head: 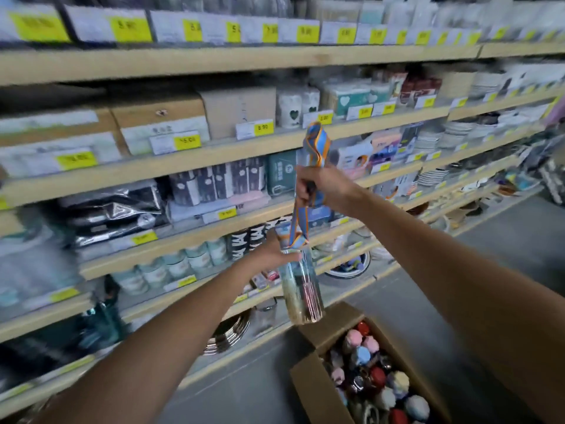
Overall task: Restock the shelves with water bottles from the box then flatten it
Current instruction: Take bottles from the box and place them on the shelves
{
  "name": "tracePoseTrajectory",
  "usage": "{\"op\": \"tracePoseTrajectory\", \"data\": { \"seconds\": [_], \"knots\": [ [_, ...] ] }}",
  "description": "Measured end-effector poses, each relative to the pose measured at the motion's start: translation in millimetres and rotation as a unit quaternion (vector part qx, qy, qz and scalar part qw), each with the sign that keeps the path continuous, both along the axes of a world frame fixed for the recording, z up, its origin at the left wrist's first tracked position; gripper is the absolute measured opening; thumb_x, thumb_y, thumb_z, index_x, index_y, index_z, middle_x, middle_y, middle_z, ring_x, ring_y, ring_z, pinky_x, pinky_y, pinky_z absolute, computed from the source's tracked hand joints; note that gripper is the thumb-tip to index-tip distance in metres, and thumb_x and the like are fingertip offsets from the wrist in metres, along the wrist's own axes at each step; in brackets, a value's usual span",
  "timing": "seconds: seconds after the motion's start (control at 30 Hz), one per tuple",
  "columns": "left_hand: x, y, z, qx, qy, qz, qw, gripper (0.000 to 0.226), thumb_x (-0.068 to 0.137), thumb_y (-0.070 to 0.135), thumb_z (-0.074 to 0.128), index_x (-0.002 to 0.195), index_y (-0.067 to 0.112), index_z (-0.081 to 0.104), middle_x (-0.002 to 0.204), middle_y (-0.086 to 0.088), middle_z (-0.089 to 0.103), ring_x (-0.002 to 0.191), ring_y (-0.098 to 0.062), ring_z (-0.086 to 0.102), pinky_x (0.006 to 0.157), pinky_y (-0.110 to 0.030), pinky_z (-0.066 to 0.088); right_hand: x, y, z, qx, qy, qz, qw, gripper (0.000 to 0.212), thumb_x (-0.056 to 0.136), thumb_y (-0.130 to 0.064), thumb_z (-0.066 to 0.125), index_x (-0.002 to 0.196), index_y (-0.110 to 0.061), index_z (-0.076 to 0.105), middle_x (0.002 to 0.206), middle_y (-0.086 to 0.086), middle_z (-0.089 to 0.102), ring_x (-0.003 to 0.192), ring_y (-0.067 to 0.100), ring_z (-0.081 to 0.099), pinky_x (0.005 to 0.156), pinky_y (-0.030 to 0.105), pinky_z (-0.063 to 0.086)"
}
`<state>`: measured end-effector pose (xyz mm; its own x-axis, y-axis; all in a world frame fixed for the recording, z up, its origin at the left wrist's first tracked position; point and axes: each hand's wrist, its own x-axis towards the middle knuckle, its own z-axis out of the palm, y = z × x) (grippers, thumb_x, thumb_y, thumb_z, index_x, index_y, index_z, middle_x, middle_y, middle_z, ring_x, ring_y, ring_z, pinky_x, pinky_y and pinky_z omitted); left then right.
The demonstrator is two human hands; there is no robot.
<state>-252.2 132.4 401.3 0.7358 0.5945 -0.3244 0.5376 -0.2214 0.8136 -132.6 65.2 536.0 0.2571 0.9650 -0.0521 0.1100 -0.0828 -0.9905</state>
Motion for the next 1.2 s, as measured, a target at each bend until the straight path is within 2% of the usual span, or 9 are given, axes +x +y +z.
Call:
{"op": "tracePoseTrajectory", "data": {
  "seconds": [0.13, 0.27, 0.37, 0.43, 0.5, 0.73, 0.87, 1.1, 1.2],
  "knots": [
    [-84, 5, 42, -0.014, -0.011, 0.083, 0.996, 0.106, 0.084, 0.042, 0.067, 0.149, 0.008, -0.010, 0.151, -0.002, 0.029, 0.132, -0.027, 0.041, 0.092, -0.038, 0.045, -82, 13, 56, 0.050, -0.033, 0.071, 0.996, 0.045, 0.101, -0.016, 0.040, 0.056, -0.008, 0.043, 0.040, 0.001, 0.045, 0.042, 0.018, 0.051, 0.049, 0.023, 0.042],
    [-161, 10, 102, 0.020, -0.065, 0.138, 0.988, 0.089, 0.082, 0.044, 0.069, 0.146, 0.020, 0.012, 0.150, -0.001, 0.027, 0.119, -0.020, 0.048, 0.085, -0.034, 0.053, -167, 25, 120, 0.116, -0.053, 0.121, 0.984, 0.046, 0.100, -0.014, 0.039, 0.055, -0.008, 0.042, 0.038, 0.001, 0.045, 0.039, 0.017, 0.050, 0.045, 0.021, 0.041],
    [-198, 14, 145, 0.055, -0.130, 0.179, 0.974, 0.067, 0.084, 0.032, 0.070, 0.135, 0.021, 0.028, 0.122, -0.001, 0.048, 0.094, -0.016, 0.054, 0.070, -0.030, 0.049, -213, 40, 163, 0.175, -0.057, 0.125, 0.975, 0.040, 0.098, -0.013, 0.045, 0.058, -0.006, 0.048, 0.041, 0.001, 0.049, 0.040, 0.017, 0.049, 0.050, 0.028, 0.041],
    [-227, 15, 178, 0.097, -0.160, 0.204, 0.961, 0.054, 0.083, 0.026, 0.071, 0.124, 0.021, 0.036, 0.105, 0.005, 0.054, 0.101, -0.018, 0.057, 0.078, -0.031, 0.049, -243, 47, 191, 0.209, -0.064, 0.134, 0.967, 0.034, 0.096, -0.010, 0.046, 0.062, -0.007, 0.052, 0.043, -0.002, 0.053, 0.036, 0.012, 0.049, 0.045, 0.025, 0.041],
    [-255, 20, 211, 0.130, -0.188, 0.218, 0.949, 0.063, 0.081, 0.026, 0.074, 0.126, 0.015, 0.032, 0.112, 0.006, 0.058, 0.107, -0.015, 0.056, 0.088, -0.032, 0.049, -270, 54, 218, 0.237, -0.074, 0.137, 0.959, 0.028, 0.094, -0.005, 0.047, 0.066, -0.007, 0.052, 0.045, -0.002, 0.056, 0.032, 0.008, 0.048, 0.037, 0.019, 0.039],
    [-339, 30, 305, 0.281, -0.251, 0.238, 0.895, 0.040, 0.083, 0.004, 0.069, 0.107, 0.024, 0.043, 0.098, 0.017, 0.056, 0.080, 0.022, 0.054, 0.072, 0.002, 0.039, -329, 86, 276, 0.299, -0.170, 0.158, 0.926, 0.020, 0.093, -0.006, 0.050, 0.074, -0.008, 0.055, 0.059, 0.001, 0.060, 0.034, 0.006, 0.049, 0.039, 0.018, 0.038],
    [-379, 46, 343, 0.314, -0.253, 0.283, 0.870, 0.084, 0.075, 0.033, 0.078, 0.138, 0.011, 0.026, 0.130, 0.002, 0.053, 0.112, -0.008, 0.054, 0.099, -0.031, 0.046, -346, 116, 300, 0.340, -0.196, 0.147, 0.908, 0.007, 0.089, -0.006, 0.054, 0.084, -0.005, 0.058, 0.055, 0.001, 0.056, 0.041, 0.005, 0.052, 0.047, 0.019, 0.042],
    [-409, 79, 397, 0.345, -0.303, 0.353, 0.816, 0.079, 0.082, 0.015, 0.071, 0.142, 0.010, 0.020, 0.123, -0.003, 0.054, 0.106, -0.011, 0.052, 0.076, -0.007, 0.044, -356, 195, 320, 0.287, -0.107, 0.164, 0.938, 0.019, 0.086, -0.030, 0.063, 0.085, -0.012, 0.057, 0.069, 0.010, 0.063, 0.056, 0.023, 0.056, 0.053, 0.028, 0.046],
    [-423, 89, 419, 0.380, -0.307, 0.408, 0.771, 0.080, 0.082, 0.025, 0.070, 0.143, 0.015, 0.019, 0.124, -0.003, 0.053, 0.106, -0.014, 0.053, 0.085, -0.021, 0.041, -356, 218, 328, 0.218, -0.028, 0.258, 0.941, 0.033, 0.085, -0.048, 0.063, 0.094, -0.016, 0.066, 0.072, 0.009, 0.066, 0.066, 0.027, 0.058, 0.056, 0.028, 0.045]
  ]
}}
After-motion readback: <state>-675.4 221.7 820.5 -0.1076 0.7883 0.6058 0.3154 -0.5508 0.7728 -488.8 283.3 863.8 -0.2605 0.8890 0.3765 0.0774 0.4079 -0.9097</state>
